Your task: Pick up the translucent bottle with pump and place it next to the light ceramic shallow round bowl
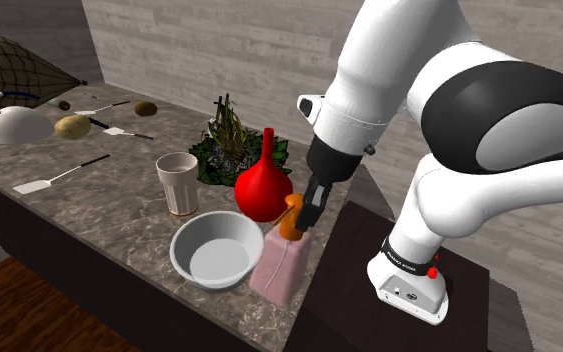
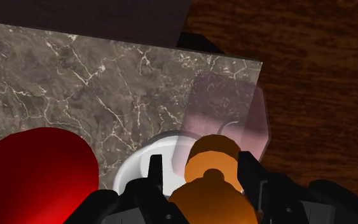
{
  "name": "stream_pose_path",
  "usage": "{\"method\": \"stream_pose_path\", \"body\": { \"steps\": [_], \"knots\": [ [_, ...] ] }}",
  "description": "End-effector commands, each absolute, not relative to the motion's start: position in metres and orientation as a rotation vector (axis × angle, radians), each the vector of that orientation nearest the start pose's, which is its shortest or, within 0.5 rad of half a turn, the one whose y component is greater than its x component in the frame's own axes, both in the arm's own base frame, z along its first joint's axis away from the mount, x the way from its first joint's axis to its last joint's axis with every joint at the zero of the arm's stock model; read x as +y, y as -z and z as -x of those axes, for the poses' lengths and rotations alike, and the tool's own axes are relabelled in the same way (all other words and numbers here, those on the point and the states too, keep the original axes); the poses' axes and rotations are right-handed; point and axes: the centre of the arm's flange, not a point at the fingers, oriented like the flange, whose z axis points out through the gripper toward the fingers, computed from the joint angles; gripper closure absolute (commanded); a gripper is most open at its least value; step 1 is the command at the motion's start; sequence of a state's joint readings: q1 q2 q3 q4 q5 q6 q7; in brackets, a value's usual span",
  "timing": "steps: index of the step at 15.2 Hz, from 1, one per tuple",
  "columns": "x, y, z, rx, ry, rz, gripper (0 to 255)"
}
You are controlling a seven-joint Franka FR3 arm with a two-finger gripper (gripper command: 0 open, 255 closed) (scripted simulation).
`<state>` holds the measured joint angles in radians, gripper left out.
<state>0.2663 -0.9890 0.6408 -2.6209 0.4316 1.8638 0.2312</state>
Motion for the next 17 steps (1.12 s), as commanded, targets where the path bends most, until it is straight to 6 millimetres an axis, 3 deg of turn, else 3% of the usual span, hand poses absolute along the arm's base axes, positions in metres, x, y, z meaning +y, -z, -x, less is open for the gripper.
{"method": "stream_pose_path", "body": {
  "steps": [1,12,17],
  "knots": [
    [0.283,-0.474,-0.164,-0.568,0.277,3.107,255],
    [0.283,-0.414,-0.164,-0.568,0.277,3.107,255],
    [0.283,-0.414,-0.164,-0.568,0.277,3.107,255]
  ]
}}
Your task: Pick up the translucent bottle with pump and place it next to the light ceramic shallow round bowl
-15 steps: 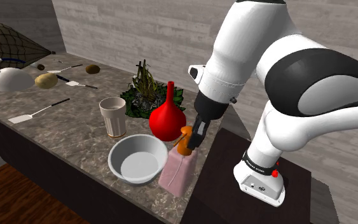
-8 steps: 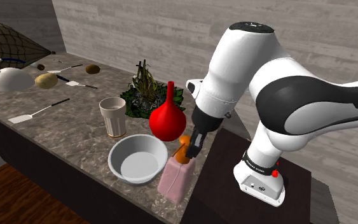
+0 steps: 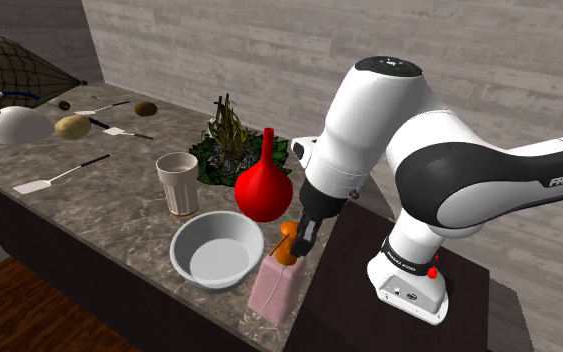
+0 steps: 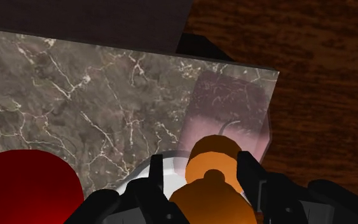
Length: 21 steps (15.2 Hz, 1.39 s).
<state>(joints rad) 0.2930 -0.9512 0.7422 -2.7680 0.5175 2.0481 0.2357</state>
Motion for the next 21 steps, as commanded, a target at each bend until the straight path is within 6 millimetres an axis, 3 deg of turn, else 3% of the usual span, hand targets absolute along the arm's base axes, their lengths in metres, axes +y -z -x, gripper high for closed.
{"method": "stream_pose_path", "body": {
  "steps": [1,3,4,9,13,21],
  "knots": [
    [0.283,-0.414,-0.164,-0.568,0.277,3.107,255],
    [0.283,-0.414,-0.164,-0.568,0.277,3.107,255],
    [0.283,-0.414,-0.164,-0.568,0.277,3.107,0],
    [0.283,-0.414,-0.164,-0.568,0.277,3.107,0],
    [0.283,-0.463,-0.155,-0.568,0.277,3.107,0],
    [0.283,-0.463,-0.155,-0.568,0.277,3.107,0]
  ]
}}
